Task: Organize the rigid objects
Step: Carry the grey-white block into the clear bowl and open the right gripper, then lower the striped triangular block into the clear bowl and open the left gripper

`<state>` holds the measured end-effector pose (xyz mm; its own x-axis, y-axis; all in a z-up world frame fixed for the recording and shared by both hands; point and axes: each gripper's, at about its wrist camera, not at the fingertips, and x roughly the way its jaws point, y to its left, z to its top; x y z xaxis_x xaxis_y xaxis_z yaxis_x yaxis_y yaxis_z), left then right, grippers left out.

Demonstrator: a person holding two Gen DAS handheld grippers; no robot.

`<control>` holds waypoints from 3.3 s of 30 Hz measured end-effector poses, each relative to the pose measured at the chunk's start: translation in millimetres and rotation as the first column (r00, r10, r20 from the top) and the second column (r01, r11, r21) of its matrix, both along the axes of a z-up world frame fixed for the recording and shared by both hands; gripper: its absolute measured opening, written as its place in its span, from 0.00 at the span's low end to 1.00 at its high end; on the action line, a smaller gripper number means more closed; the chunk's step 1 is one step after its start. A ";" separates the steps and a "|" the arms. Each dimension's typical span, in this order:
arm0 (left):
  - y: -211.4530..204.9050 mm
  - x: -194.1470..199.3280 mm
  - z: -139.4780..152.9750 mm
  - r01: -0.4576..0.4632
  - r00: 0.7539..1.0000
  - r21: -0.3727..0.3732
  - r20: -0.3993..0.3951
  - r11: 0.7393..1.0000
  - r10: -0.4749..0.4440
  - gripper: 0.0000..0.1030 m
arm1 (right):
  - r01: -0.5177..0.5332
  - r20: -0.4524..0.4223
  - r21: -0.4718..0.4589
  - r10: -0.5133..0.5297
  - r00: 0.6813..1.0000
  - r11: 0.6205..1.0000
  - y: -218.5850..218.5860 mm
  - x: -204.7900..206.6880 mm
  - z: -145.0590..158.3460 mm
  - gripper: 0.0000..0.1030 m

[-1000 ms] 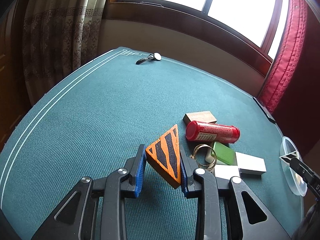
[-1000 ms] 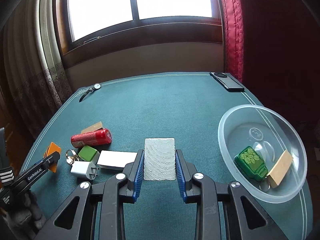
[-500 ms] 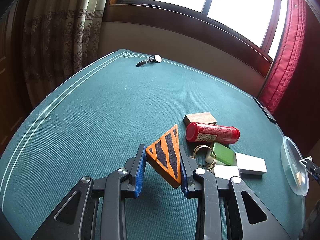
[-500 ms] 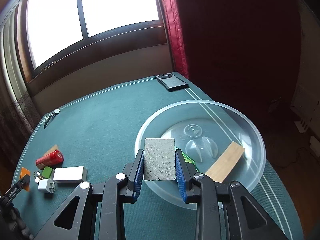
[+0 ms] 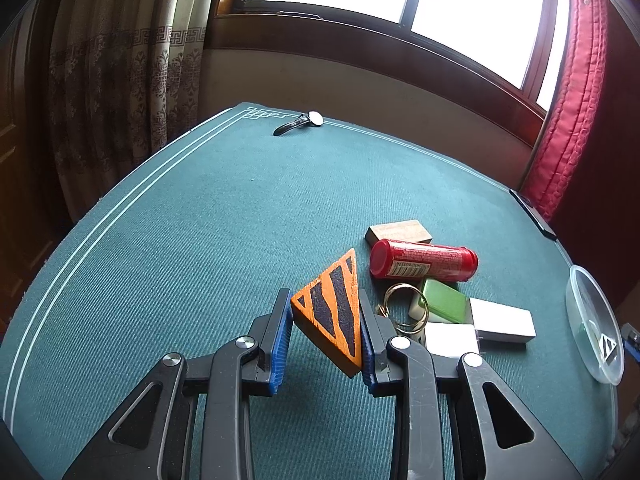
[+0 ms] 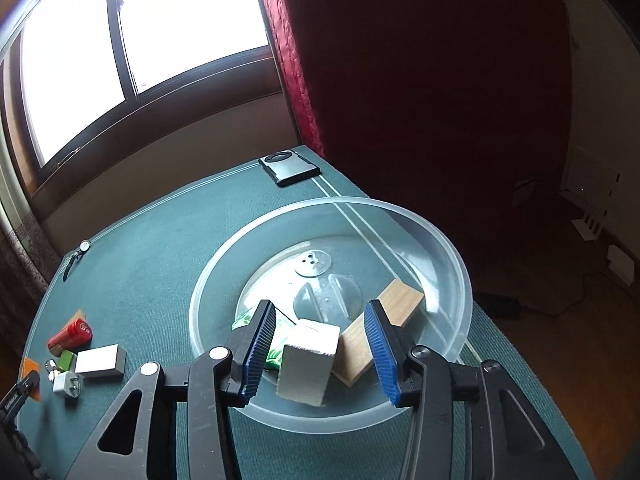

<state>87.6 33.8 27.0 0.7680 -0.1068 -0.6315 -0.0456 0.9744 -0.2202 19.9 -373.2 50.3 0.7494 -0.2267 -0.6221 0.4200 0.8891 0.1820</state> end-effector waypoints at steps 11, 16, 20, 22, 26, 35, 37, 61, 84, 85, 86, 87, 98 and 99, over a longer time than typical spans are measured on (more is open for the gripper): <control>-31.3 -12.8 9.7 0.067 0.998 0.021 -0.008 0.998 -0.067 0.30 | 0.014 0.012 0.022 -0.014 1.000 1.000 -19.8 -28.5 -5.5 0.63; -57.2 -17.9 19.1 0.118 0.993 0.032 0.002 0.992 -0.118 0.30 | -0.061 0.037 0.027 0.060 0.998 0.998 -11.3 -26.5 -1.1 0.73; -79.9 -24.2 28.3 0.162 0.986 0.051 0.017 0.985 -0.163 0.30 | -0.133 0.008 -0.023 0.134 0.991 0.991 1.8 -16.6 -7.1 0.77; -90.2 -27.8 32.7 0.183 0.982 0.063 0.025 0.981 -0.185 0.30 | -0.132 -0.022 -0.056 0.131 0.991 0.990 2.7 -12.9 -12.8 0.77; -108.6 -34.6 41.5 0.219 0.974 0.086 0.037 0.972 -0.223 0.30 | -0.093 -0.044 -0.035 0.092 0.995 0.995 -15.1 -12.9 -21.6 0.77; -152.8 -41.1 52.4 0.304 0.950 0.109 0.041 0.946 -0.310 0.30 | -0.034 -0.023 0.005 0.034 0.999 0.999 -43.1 -30.8 -22.1 0.77; -164.7 -41.6 54.2 0.328 0.942 0.114 0.041 0.938 -0.334 0.30 | -0.028 -0.008 0.007 0.028 1.000 1.000 -44.9 -34.4 -21.4 0.77; -304.0 -23.9 63.4 0.583 0.810 0.122 -0.013 0.804 -0.586 0.30 | 0.119 0.088 0.060 -0.124 0.988 0.991 -65.6 -62.7 -27.9 0.83; -315.5 -13.0 42.2 0.565 0.825 0.084 -0.050 0.821 -0.563 0.52 | 0.102 0.098 0.088 -0.110 0.989 0.991 -67.0 -62.6 -29.3 0.84; -313.0 -13.3 41.1 0.559 0.829 0.083 -0.053 0.825 -0.557 0.52 | 0.102 0.098 0.088 -0.111 0.989 0.991 -67.0 -62.5 -29.2 0.84; -310.8 -13.3 39.9 0.554 0.833 0.083 -0.056 0.828 -0.551 0.52 | 0.102 0.098 0.088 -0.110 0.989 0.991 -67.2 -62.4 -29.3 0.84; -308.4 -13.9 39.2 0.549 0.836 0.084 -0.058 0.832 -0.546 0.53 | 0.101 0.098 0.088 -0.110 0.989 0.991 -67.2 -62.4 -29.3 0.84; -289.0 -24.1 38.8 0.511 0.859 0.095 -0.050 0.854 -0.509 0.54 | 0.102 0.105 0.081 -0.110 0.988 0.992 -66.5 -62.9 -27.5 0.85; -287.3 -25.2 39.0 0.507 0.862 0.099 -0.049 0.857 -0.504 0.56 | 0.102 0.106 0.079 -0.110 0.988 0.992 -66.1 -63.1 -27.5 0.85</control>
